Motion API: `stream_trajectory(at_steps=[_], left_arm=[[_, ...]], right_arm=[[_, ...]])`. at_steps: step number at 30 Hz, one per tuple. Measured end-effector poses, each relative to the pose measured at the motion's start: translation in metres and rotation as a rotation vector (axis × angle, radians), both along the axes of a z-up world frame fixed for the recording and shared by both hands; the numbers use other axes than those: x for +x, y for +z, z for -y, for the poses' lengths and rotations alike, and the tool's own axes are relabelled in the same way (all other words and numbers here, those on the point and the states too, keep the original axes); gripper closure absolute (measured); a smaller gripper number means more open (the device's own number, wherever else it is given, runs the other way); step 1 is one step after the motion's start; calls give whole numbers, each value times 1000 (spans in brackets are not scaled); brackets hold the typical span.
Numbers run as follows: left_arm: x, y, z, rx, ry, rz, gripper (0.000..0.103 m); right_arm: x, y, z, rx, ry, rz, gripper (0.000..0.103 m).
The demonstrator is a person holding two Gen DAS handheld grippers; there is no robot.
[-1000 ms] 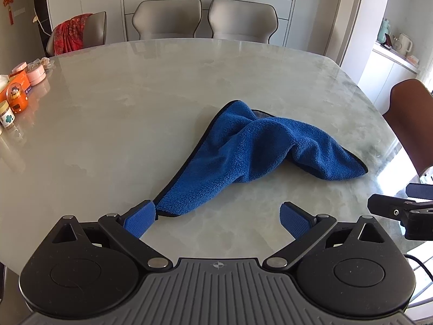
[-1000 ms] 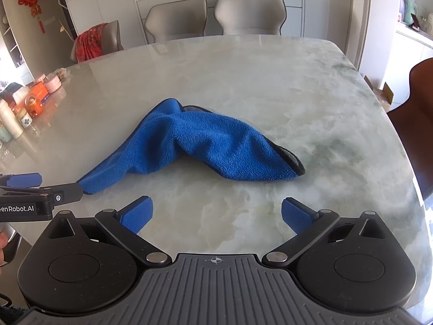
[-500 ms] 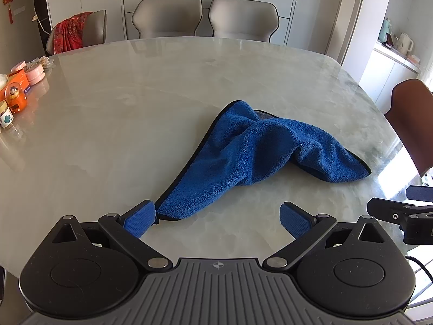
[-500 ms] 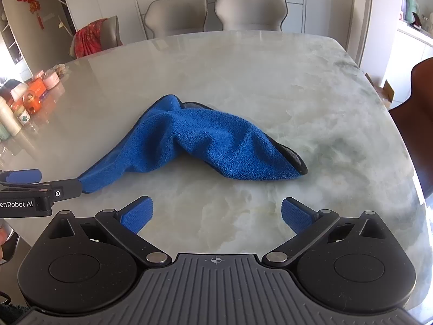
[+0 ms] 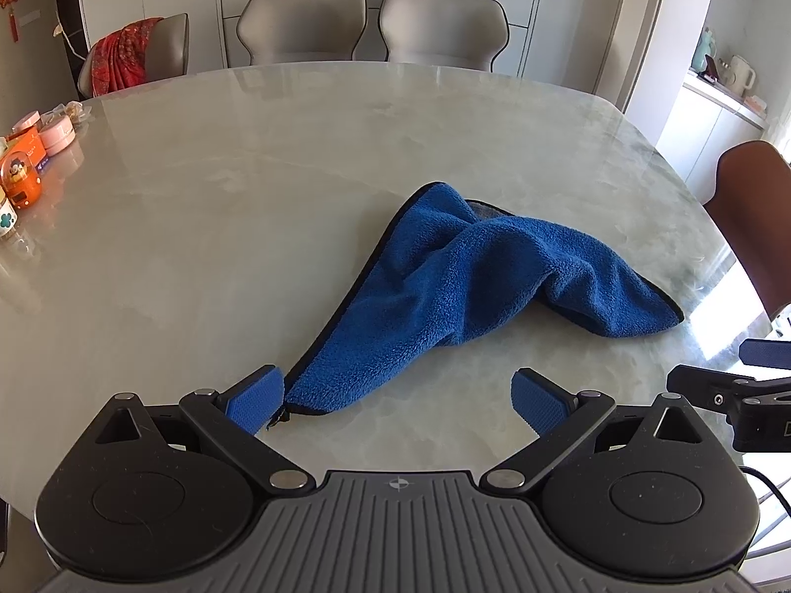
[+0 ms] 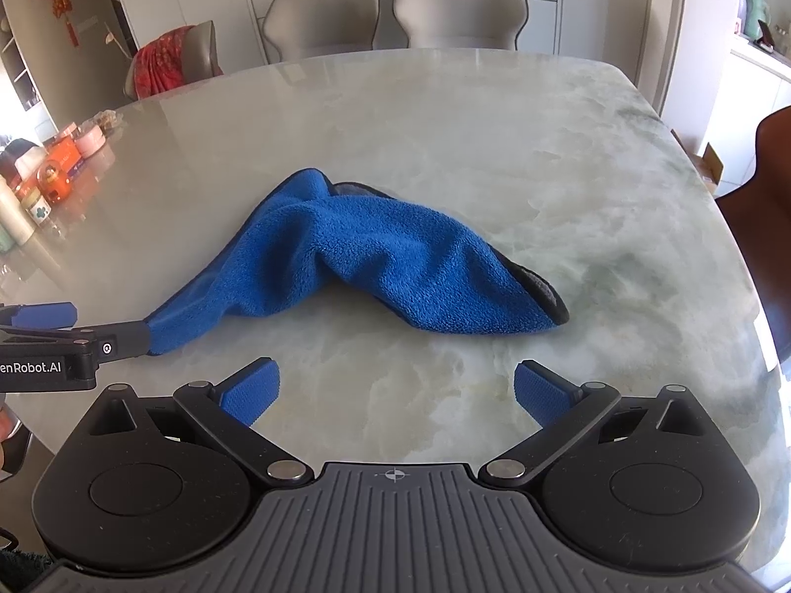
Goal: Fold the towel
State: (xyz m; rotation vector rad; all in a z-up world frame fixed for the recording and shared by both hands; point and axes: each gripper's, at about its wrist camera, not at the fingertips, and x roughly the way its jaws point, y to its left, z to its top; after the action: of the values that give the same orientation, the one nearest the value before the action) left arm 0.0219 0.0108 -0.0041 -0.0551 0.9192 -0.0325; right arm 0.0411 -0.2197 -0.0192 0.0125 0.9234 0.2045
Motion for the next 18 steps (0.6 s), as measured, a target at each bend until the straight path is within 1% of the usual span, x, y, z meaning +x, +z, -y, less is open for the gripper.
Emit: stream_trajectory(at_steps=[3,6,18], left_arm=[[3,-1,-1,-1,-1,-6,2],[8,-2,-1,-1,-3,-12,2],[28,-8,-3,-3,-14,-40,2]], right_arm=[[0,-1,-1,-2,0,-5,1],[12,-1,-1,-4,3,-17,1],[32,-5,-4,1,12,-32,1]])
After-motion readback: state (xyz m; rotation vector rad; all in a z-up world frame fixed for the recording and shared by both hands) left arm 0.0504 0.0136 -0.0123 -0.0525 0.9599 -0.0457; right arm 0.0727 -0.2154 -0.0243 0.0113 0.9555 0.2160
